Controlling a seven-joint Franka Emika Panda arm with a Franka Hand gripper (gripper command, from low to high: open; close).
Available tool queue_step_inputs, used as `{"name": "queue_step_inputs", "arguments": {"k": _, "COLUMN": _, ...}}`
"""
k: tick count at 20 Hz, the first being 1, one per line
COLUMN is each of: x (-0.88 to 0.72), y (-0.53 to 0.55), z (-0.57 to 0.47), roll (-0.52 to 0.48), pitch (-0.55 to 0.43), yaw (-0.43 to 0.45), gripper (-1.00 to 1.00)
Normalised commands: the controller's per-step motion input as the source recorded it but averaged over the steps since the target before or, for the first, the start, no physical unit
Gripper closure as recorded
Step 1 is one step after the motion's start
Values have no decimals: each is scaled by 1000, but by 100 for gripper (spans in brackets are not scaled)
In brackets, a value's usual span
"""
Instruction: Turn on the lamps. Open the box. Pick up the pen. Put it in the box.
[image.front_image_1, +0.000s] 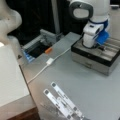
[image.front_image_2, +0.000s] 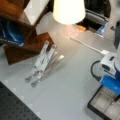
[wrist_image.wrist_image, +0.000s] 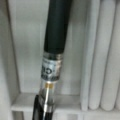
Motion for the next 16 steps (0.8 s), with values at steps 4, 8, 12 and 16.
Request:
{"name": "queue_step_inputs", "arguments": {"k": 4, "x": -27, "y": -417, "z": 319, "roll": -95, "pitch": 85, "yaw": -61, "gripper": -100}}
{"name": "queue_step_inputs", "arguments": {"k": 8, "x": -25, "y": -609, "z": 339, "roll": 25, "pitch": 78, "yaw": -2, "gripper": -100}}
{"name": "queue_step_inputs", "arguments": {"k": 12, "x": -64, "y": -678, "z": 256, "roll": 126, "pitch": 68, "yaw": 95, "gripper": -100}}
{"name": "queue_step_inputs", "arguments": {"k": 16, "x": -108, "y": -593, "z": 146, "roll": 144, "pitch": 57, "yaw": 65, "gripper": -100}}
